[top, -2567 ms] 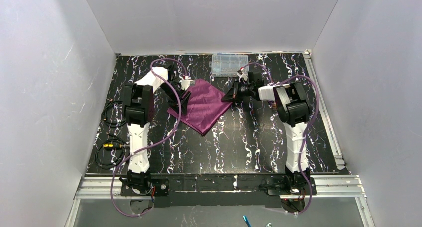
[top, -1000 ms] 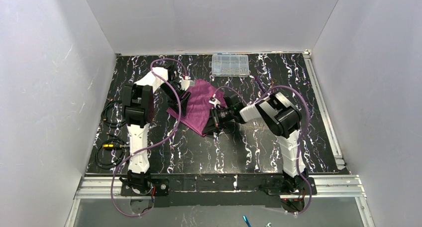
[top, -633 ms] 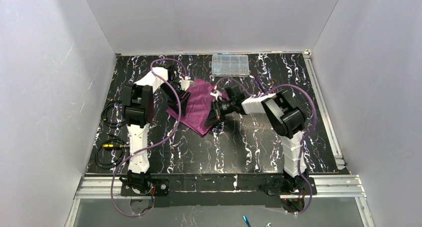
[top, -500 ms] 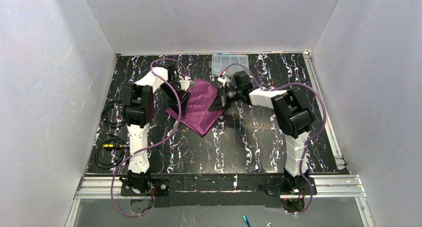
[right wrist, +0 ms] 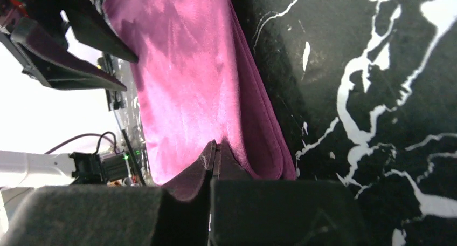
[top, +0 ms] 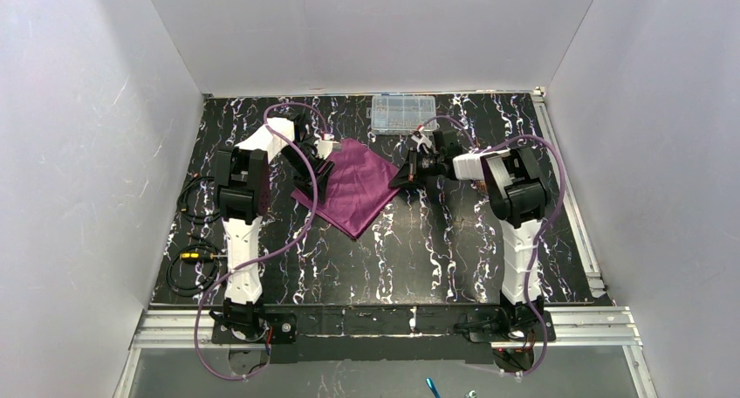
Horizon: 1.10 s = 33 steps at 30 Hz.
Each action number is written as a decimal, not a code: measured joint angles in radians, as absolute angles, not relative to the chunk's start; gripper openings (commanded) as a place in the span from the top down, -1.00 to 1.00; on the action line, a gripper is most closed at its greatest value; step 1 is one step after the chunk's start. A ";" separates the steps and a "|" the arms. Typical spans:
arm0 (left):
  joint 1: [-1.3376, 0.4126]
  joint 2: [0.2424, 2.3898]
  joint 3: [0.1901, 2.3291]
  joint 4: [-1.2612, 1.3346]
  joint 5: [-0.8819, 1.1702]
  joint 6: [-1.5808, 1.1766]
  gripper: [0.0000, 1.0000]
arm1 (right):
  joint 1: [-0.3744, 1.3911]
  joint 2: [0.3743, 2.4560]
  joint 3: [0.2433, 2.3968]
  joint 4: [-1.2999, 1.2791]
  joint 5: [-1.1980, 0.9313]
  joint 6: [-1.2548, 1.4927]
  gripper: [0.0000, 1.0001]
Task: Fold the napkin into a case and place the utensils inside
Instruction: Smooth out the square-folded napkin at the center of the board.
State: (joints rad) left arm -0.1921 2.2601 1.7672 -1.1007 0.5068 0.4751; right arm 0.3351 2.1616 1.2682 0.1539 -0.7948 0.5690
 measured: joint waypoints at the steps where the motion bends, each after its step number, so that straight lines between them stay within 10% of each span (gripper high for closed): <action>1: -0.192 2.259 1.766 -1.100 0.507 0.475 0.13 | 0.335 2.173 1.265 0.149 -0.791 0.571 0.97; 33: -0.162 2.531 2.346 -1.012 0.522 0.223 -0.41 | 0.591 2.124 1.345 0.026 -0.595 0.498 0.97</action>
State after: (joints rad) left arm -0.1623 2.5313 2.3459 -1.0119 0.5224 0.2230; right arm 0.5907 2.1239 1.3453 0.0257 -0.5949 0.4980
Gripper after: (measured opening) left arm 0.698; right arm 0.039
